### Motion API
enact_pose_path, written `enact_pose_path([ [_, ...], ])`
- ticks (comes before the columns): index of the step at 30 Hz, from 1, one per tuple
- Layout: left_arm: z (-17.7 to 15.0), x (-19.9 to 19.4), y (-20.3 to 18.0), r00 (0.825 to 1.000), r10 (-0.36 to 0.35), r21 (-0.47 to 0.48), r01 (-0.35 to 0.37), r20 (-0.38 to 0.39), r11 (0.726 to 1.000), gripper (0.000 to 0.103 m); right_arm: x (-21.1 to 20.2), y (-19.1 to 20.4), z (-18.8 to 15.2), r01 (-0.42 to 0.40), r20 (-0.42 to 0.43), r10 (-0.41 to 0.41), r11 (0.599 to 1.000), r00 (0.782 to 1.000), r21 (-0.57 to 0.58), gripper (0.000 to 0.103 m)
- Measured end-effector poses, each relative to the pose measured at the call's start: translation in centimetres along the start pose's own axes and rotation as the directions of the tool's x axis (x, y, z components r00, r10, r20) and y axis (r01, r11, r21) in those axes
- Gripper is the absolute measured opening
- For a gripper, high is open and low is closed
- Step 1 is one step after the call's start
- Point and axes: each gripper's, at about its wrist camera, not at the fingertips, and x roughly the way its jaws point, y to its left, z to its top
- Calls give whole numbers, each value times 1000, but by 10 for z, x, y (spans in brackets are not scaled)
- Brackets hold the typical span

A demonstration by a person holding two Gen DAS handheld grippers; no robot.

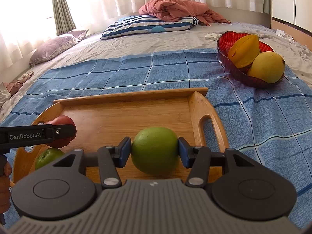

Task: Organize fruits
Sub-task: 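Lift and carry the tomato with the left gripper while the right carries the apple over the tray, then lower the tomato onto the tray and open the left gripper while the right lowers the apple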

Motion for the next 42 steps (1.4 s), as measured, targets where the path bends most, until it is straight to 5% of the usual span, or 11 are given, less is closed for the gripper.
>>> enact_pose_path([
  [26,-5,18,-2,1000,-12,0,12,-28,1000,61,0,0,-1,0,-2,0,1000,1000,0,56],
  [33,-10,8,0,1000,-9,19,9,-4,1000,76,-3,-5,-4,-30,-11,30,999,999,33,69],
  [42,-22,-18,14,1000,-23,-2,23,15,1000,84,-9,-9,-13,-43,-20,44,998,999,41,71],
])
